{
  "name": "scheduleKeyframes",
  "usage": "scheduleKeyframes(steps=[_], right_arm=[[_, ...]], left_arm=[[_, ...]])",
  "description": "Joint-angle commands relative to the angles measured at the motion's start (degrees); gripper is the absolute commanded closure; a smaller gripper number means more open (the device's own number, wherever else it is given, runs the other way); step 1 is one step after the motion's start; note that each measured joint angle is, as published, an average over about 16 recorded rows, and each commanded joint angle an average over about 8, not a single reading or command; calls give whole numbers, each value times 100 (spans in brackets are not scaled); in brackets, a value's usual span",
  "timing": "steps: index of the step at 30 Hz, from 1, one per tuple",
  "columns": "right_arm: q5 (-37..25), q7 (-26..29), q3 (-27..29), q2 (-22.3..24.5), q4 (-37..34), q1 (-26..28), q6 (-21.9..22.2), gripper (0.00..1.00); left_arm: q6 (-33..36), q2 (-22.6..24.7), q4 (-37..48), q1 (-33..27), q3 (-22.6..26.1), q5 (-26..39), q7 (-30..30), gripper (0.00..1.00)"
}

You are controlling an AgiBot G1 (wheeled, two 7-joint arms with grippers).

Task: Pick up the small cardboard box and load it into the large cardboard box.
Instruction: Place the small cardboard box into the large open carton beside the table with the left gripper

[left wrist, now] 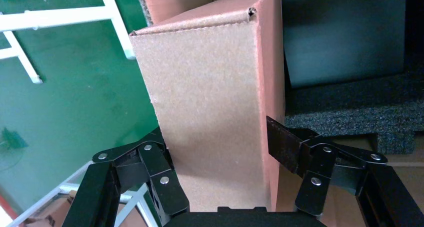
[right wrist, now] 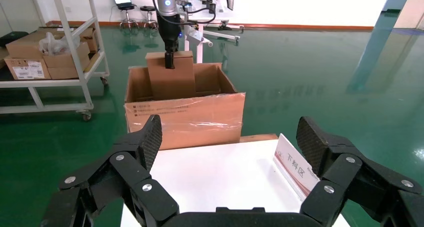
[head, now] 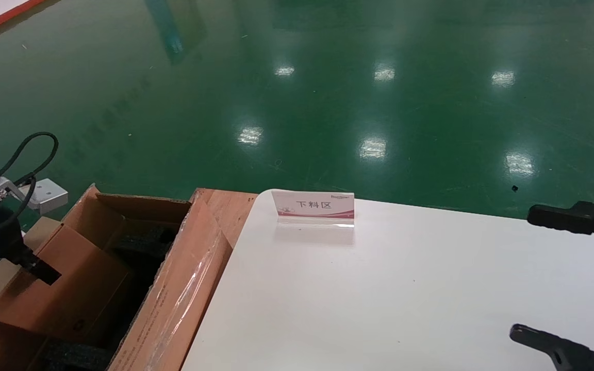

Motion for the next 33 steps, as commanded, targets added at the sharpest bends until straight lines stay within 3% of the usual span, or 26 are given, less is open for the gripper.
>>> scheduleKeyframes(steps=[1,33], right_arm=[[0,0,-1,0,0,0,0,0],[7,-5,-10,4,0,2,4,0]], left_arm=[[7,43,39,67,9,-22,-1,100],[265,1206,1554,1323,32,-460,-344,100]])
